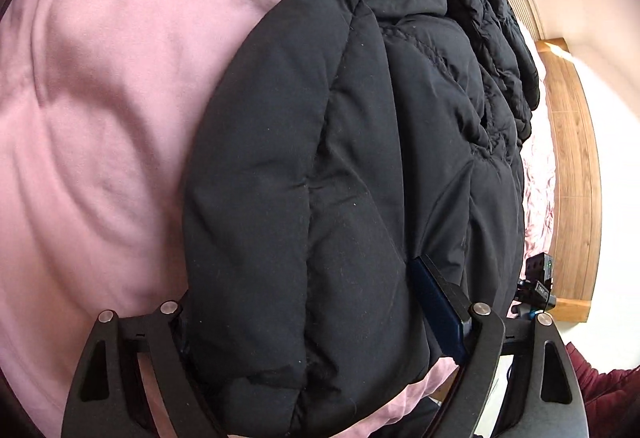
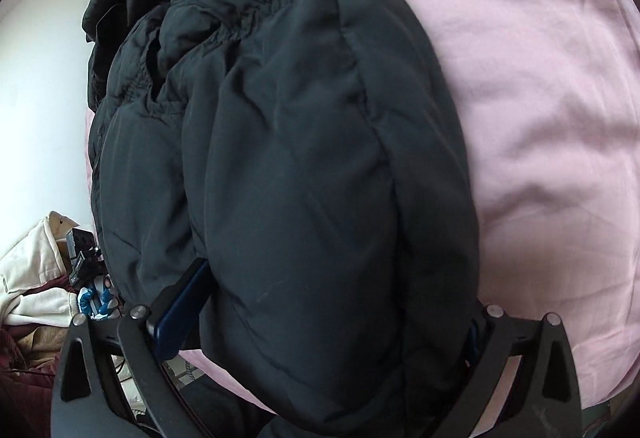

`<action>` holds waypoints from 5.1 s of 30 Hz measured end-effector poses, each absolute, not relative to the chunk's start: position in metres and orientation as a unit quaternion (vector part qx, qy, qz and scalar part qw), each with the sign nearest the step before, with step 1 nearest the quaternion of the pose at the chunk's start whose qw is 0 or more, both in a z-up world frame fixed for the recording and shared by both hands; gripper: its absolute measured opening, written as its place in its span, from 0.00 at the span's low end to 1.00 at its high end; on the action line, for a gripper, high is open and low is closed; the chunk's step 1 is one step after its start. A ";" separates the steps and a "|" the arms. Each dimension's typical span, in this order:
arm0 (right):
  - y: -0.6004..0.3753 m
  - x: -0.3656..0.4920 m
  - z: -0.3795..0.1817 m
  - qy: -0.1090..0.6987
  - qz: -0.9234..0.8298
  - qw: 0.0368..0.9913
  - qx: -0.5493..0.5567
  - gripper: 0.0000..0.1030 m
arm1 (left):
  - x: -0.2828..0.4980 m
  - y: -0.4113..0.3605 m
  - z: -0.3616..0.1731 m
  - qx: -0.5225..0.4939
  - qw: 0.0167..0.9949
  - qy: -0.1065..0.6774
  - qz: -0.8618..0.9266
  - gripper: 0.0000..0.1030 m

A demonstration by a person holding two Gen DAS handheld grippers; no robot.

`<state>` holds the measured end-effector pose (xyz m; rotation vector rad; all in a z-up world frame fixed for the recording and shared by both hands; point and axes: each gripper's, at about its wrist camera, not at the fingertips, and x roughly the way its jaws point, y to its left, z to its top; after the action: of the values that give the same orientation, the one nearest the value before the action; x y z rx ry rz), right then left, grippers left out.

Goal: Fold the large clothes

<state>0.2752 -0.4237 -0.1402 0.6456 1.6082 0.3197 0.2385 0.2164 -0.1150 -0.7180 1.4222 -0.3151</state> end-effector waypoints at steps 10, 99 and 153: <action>-0.400 0.284 -0.124 0.696 0.155 0.637 0.292 0.29 | 0.231 0.189 -0.106 -0.353 0.669 0.635 -0.156 0.23; -0.462 0.770 0.033 0.493 -0.004 0.776 0.392 0.79 | 0.699 0.239 0.052 -0.416 0.786 0.455 -0.039 0.70; -0.268 0.816 -0.041 0.512 0.109 0.849 0.072 0.82 | 0.787 0.016 -0.042 -0.058 0.845 0.530 -0.051 0.98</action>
<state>0.8158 -0.2677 -0.0414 0.1516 1.0786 0.2304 0.7867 0.0161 -0.0422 -0.1232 1.1175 -0.1082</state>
